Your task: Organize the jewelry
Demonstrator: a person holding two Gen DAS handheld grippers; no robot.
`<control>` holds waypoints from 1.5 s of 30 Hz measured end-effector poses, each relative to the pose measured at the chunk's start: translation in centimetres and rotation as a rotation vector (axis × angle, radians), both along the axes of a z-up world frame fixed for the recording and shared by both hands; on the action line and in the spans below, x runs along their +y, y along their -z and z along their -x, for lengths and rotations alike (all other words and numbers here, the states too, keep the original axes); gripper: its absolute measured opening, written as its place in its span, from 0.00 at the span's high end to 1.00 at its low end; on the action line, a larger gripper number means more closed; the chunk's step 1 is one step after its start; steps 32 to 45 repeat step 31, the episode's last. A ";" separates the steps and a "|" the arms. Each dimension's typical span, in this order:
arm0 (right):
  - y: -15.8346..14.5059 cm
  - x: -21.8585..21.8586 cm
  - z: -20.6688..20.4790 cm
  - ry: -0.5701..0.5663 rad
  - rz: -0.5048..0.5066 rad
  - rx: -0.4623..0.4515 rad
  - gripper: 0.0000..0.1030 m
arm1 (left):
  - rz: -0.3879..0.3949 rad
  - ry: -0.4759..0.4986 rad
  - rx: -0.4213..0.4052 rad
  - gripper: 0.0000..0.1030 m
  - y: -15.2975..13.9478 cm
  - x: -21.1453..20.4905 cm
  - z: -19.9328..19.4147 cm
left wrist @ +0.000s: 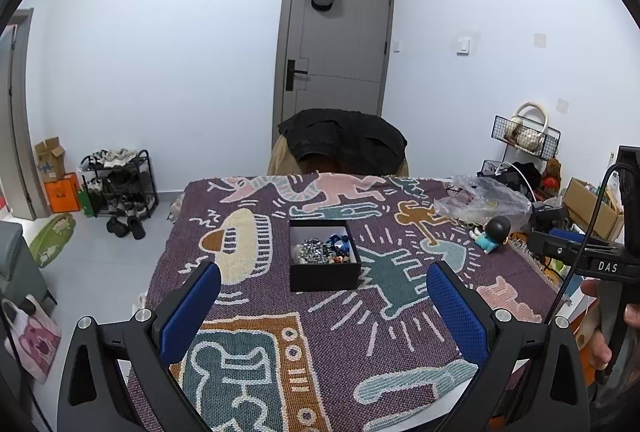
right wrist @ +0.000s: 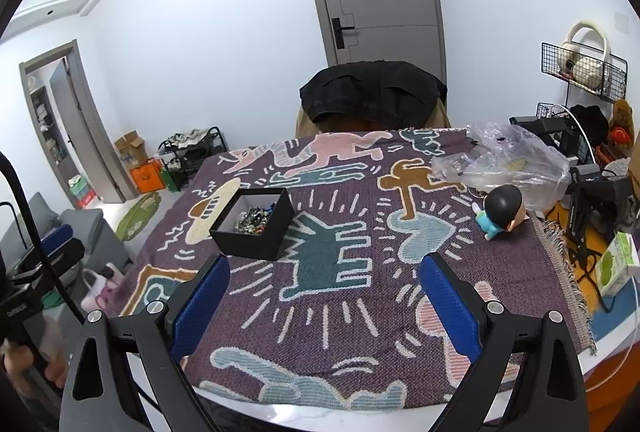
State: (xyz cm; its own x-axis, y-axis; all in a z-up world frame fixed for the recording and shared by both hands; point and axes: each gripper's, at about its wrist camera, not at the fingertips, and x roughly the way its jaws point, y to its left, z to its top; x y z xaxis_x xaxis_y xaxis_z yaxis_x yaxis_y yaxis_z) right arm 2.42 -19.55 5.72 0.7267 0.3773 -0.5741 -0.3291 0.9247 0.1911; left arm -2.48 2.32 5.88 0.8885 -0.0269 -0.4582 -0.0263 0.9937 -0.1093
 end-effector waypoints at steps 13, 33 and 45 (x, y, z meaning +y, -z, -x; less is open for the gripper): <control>0.0 -0.1 -0.1 0.012 0.008 -0.007 0.07 | 0.009 0.005 0.002 0.00 -0.1 0.1 0.0; 0.1 -0.1 -0.2 0.021 0.013 -0.009 0.07 | 0.001 0.003 -0.007 0.00 0.1 0.2 -0.1; 0.1 -0.1 -0.2 0.021 0.013 -0.009 0.07 | 0.001 0.003 -0.007 0.00 0.1 0.2 -0.1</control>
